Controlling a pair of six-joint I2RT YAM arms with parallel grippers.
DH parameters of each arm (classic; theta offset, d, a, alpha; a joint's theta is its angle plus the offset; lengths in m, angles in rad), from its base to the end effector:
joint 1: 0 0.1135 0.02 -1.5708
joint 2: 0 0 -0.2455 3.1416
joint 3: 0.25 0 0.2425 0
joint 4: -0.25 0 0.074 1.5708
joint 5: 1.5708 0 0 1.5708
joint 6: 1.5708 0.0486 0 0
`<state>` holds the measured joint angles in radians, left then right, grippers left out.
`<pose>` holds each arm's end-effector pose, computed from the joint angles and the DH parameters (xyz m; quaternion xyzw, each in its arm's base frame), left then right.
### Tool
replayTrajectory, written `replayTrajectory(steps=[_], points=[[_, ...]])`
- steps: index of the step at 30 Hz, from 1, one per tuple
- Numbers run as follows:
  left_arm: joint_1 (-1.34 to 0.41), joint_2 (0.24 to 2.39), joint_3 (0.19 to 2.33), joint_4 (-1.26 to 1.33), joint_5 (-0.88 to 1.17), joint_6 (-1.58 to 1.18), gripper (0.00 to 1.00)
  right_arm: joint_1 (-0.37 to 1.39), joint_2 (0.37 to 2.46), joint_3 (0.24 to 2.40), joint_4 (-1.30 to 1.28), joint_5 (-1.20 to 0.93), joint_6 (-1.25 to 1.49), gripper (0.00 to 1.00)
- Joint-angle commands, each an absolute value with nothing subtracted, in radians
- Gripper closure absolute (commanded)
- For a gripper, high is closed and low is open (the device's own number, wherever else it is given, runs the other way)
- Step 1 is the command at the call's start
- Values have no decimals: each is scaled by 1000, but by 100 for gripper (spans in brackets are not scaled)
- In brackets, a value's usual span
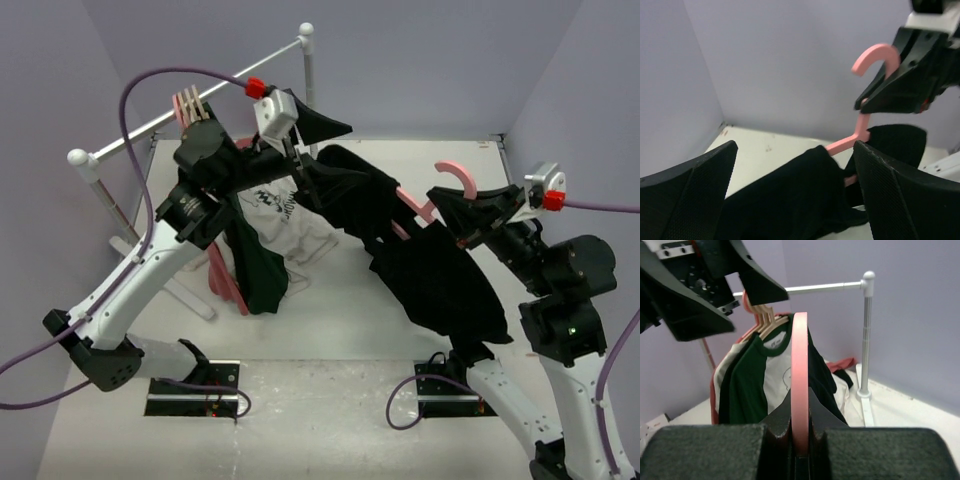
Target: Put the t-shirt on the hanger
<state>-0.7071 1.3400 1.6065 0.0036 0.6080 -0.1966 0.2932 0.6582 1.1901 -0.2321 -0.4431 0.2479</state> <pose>0.1982 -0.2059 0.5026 0.3764 0.4988 -0.4946 0.6040 0.0998 0.0519 0.4694 -0.1899 0.5749 0.3355 0.7217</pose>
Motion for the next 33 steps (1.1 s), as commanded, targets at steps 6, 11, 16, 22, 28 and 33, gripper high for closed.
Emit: replayTrajectory(steps=[6, 11, 16, 22, 28, 33], points=[[-844, 1257, 1427, 288, 629, -462, 1, 344, 716, 1216, 92, -229, 300, 100], [-907, 1252, 1302, 261, 446, -415, 0, 347, 844, 1496, -147, -215, 270, 100], [-905, 1274, 1415, 118, 117, -355, 0, 347, 946, 1653, -366, -229, 249, 100], [-805, 1334, 1488, 17, -27, -361, 0, 347, 902, 1630, -451, -266, 244, 100], [-667, 1370, 1436, 53, 119, -298, 0, 347, 887, 1713, -552, -254, 248, 100], [-567, 1416, 1408, 118, 490, -209, 22, 347, 879, 1772, -623, -267, 249, 100]])
